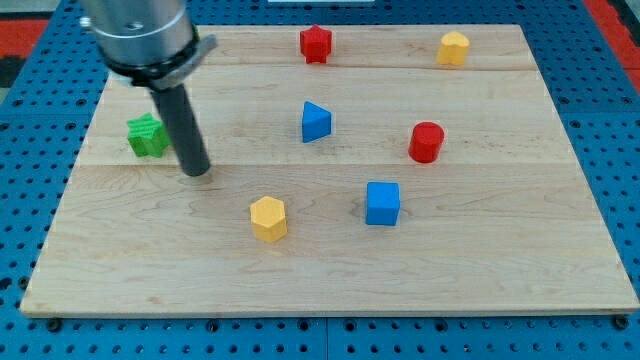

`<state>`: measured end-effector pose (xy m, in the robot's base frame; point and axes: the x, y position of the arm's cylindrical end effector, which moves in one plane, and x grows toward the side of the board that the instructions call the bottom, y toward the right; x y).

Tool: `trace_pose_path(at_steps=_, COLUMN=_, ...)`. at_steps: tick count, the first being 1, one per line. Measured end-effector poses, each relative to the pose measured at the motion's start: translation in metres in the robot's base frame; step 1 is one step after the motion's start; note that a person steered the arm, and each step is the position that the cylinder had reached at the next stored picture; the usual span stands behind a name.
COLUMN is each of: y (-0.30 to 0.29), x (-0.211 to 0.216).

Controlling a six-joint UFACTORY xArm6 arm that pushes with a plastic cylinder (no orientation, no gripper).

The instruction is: Push the red circle into the triangle

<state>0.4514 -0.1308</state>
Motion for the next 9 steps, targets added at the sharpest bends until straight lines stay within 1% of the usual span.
trace_pose_path(at_steps=2, y=0.014, x=-0.001)
trace_pose_path(at_steps=3, y=0.033, x=-0.001)
trace_pose_path(at_steps=5, y=0.093, x=-0.001)
trace_pose_path(at_steps=6, y=0.157, x=0.017)
trace_pose_path(at_steps=7, y=0.25, x=0.017)
trace_pose_path(at_steps=8, y=0.317, x=0.005)
trace_pose_path(at_steps=9, y=0.338, x=-0.022)
